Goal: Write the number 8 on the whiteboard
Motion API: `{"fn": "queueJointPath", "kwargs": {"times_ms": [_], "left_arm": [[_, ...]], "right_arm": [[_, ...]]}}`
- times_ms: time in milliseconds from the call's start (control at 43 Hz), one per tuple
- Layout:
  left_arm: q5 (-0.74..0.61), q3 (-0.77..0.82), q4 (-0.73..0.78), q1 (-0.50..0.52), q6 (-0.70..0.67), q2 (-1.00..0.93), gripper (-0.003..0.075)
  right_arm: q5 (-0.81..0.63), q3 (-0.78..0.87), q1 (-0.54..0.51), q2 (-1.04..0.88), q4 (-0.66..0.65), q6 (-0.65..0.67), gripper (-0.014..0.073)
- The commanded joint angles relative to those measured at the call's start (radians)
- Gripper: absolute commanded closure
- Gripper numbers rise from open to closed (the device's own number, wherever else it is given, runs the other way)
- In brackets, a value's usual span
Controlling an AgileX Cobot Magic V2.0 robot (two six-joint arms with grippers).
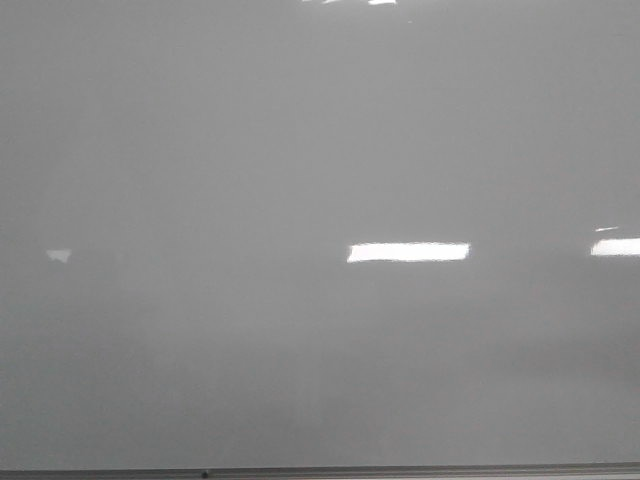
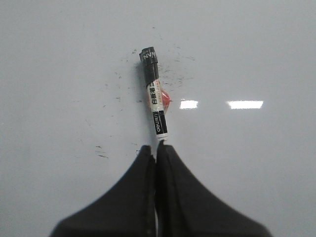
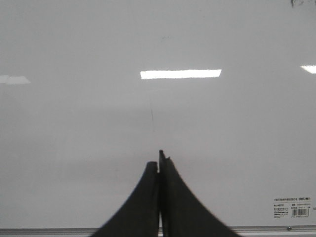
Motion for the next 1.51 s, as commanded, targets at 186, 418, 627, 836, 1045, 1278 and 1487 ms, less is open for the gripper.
{"fn": "queueJointPath", "kwargs": {"times_ms": [186,418,627,836,1045,1278,1487], "left_arm": [[-0.078,0.013,0.001,0.0,-0.001,-0.013,0.0741],[-0.102,0.013,0.006,0.0,-0.001,-0.013,0.0741],[-0.327,0.007,-0.009,0.0,-0.013,-0.013,0.0741],[-0.297,-0.157,-0.034,0.0,-0.016,0.018,0.0741],[-0.05,-0.363,-0.017,0.0,-0.016,0.225,0.0741],[-0.037,-0.431,-0.017,0.0,-0.016,0.433,0.0739],[-0.035,-0.431,-0.017,0.0,-0.016,0.449,0.0433]], "right_arm": [[-0.081,-0.001,0.001,-0.01,-0.007,0.0,0.0662],[-0.087,-0.001,0.001,-0.01,-0.006,0.0,0.0662],[-0.141,-0.039,0.001,-0.01,0.007,0.0,0.0662],[-0.005,-0.253,0.001,0.013,-0.007,0.0,0.0661],[0.112,-0.454,0.001,0.19,-0.007,0.0,0.0661],[0.095,-0.506,0.001,0.342,-0.007,0.0,0.0661],[0.095,-0.506,0.001,0.352,-0.007,0.0,0.0459]]}}
